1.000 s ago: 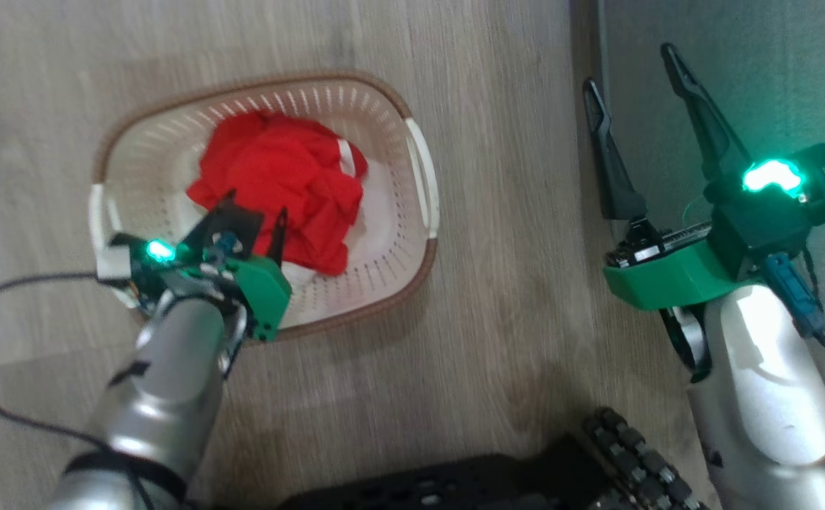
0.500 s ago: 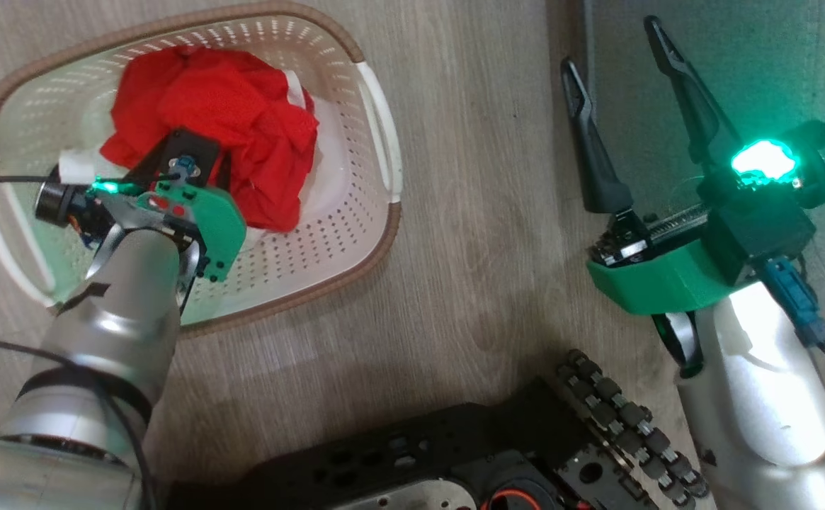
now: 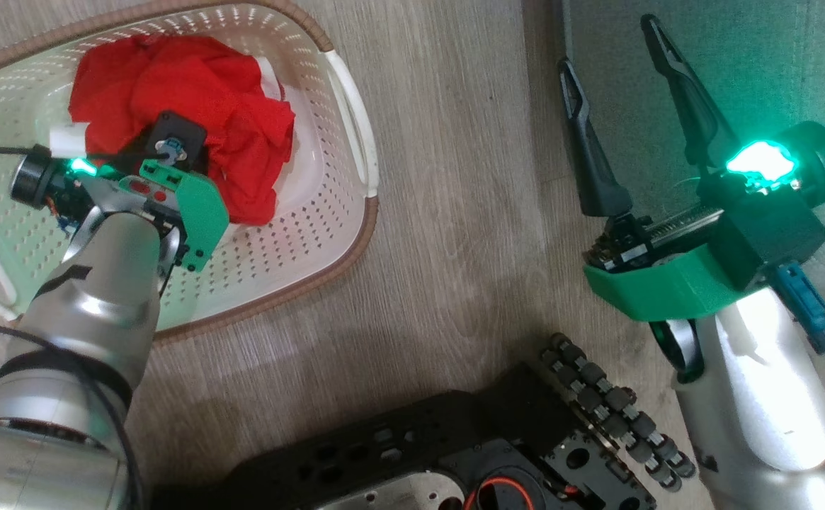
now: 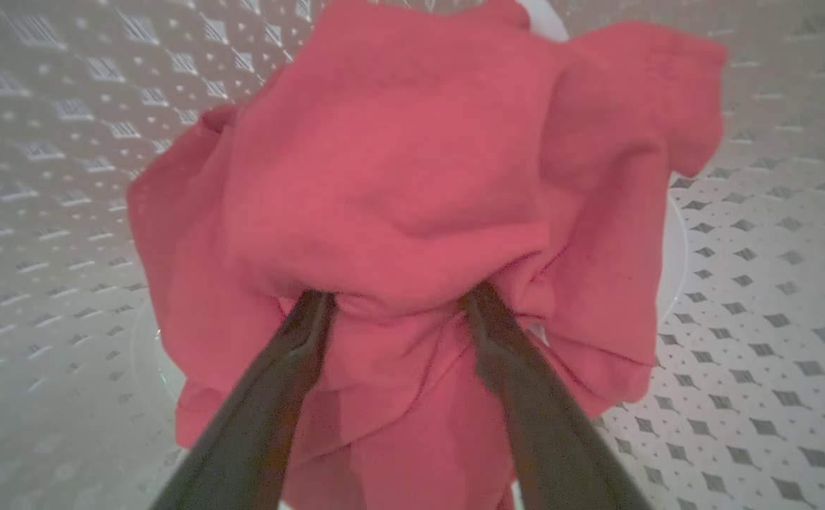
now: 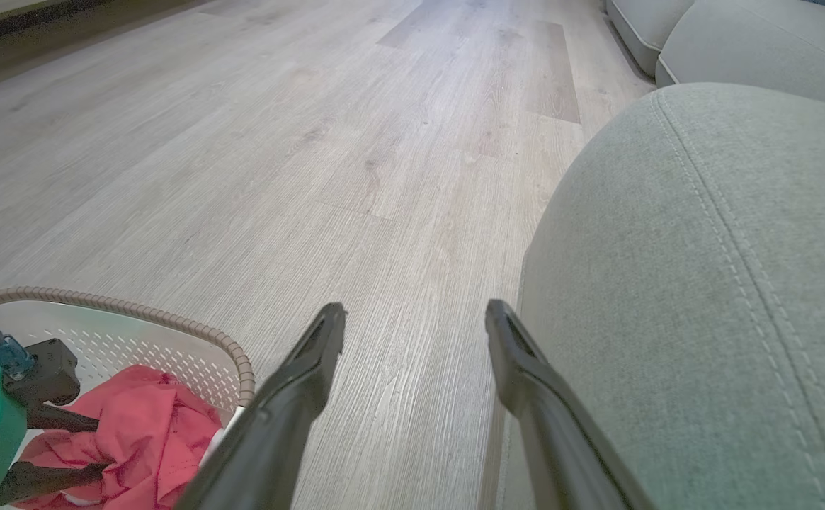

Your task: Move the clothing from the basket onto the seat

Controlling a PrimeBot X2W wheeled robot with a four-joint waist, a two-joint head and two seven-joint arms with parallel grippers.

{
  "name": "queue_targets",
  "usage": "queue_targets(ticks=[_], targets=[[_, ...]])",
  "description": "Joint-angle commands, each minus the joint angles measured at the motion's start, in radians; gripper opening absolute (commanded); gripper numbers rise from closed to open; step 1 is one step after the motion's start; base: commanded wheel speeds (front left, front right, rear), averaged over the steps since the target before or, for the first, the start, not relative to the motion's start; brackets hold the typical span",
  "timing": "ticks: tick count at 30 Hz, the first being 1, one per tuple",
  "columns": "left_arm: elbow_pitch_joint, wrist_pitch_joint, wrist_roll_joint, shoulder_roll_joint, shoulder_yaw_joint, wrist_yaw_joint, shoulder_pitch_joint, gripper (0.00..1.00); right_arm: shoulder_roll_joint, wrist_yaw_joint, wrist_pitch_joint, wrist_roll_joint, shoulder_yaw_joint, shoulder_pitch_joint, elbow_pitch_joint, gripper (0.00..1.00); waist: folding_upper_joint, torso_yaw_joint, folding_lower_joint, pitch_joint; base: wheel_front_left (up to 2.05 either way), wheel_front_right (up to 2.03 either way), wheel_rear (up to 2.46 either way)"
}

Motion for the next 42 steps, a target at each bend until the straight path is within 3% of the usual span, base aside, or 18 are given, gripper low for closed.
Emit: queue_targets(ticks=[1, 2, 3, 13, 20, 31, 42], targets=[[0.001, 0.003, 0.005, 0.029, 0.003, -0.004, 0.02, 0.35, 0.01, 0.0, -0.006, 0.008, 0.02, 0.04, -0.031, 1.0, 0.0, -0.002, 0.0, 0.003, 0.0, 0.0, 0.0], [0.001, 0.004, 0.005, 0.031, 0.001, -0.006, 0.018, 0.35, 0.01, 0.0, -0.006, 0.008, 0.021, 0.039, -0.03, 1.0, 0.0, -0.003, 0.0, 0.004, 0.0, 0.0, 0.0], [0.001, 0.004, 0.003, 0.032, 0.0, -0.006, 0.018, 0.0, 0.01, 0.0, -0.006, 0.009, 0.022, 0.037, -0.029, 1.0, 0.0, -0.004, 0.0, 0.004, 0.0, 0.0, 0.0], [0.002, -0.037, -0.033, 0.031, 0.007, 0.005, 0.032, 0.0, 0.01, 0.0, -0.006, 0.015, 0.029, -0.006, -0.018, 1.0, 0.0, -0.008, 0.0, -0.034, 0.0, 0.0, 0.0], [-0.008, -0.052, -0.064, 0.016, 0.014, 0.01, 0.085, 0.0, 0.01, 0.0, -0.006, 0.021, 0.029, -0.033, 0.02, 1.0, 0.0, 0.005, 0.0, -0.145, 0.0, 0.0, 0.0], [-0.293, -0.053, -0.147, -0.01, 0.081, 0.039, 0.266, 0.0, 0.01, 0.0, -0.006, 0.006, -0.025, 0.012, 0.089, 1.0, 0.0, 0.094, 0.0, -0.387, 0.0, 0.0, 0.0], [-0.547, -0.053, -0.148, -0.016, 0.137, 0.063, 0.416, 0.0, 0.01, 0.0, -0.006, 0.006, -0.035, 0.07, 0.142, 1.0, 0.0, 0.148, 0.0, -0.59, 0.0, 0.0, 0.0]])
